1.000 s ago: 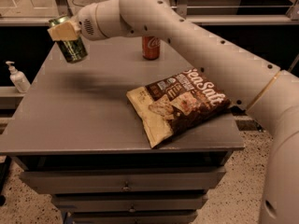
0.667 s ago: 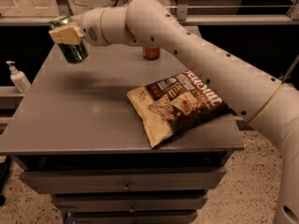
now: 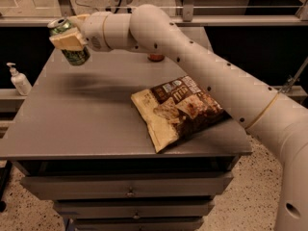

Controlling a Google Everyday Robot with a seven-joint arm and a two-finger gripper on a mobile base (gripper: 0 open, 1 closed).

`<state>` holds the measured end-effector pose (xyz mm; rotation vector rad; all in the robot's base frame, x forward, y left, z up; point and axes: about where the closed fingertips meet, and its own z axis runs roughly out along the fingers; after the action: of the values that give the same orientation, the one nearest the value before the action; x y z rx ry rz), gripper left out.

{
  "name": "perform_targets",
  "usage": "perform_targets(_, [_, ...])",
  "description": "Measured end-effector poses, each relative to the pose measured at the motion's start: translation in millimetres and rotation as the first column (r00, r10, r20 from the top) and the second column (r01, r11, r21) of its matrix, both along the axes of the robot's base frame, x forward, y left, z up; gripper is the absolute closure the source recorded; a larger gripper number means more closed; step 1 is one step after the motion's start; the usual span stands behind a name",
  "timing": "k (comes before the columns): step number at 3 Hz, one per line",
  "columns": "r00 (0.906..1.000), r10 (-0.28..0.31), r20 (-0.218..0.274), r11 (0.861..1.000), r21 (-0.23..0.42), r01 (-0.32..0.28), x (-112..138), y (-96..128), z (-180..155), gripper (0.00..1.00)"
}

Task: Place green can upright

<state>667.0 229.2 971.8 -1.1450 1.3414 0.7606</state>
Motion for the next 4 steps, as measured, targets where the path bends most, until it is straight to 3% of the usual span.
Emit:
perform_targets(1, [0.9999, 0.009, 0.006, 1.000, 0.030, -0.009, 7.7, 7.7, -10.8, 1.00])
perform_targets(4, [0.9990, 0.006, -0.045, 0.992, 0.129, 0.000, 30.3, 24.4, -40.8, 1.00])
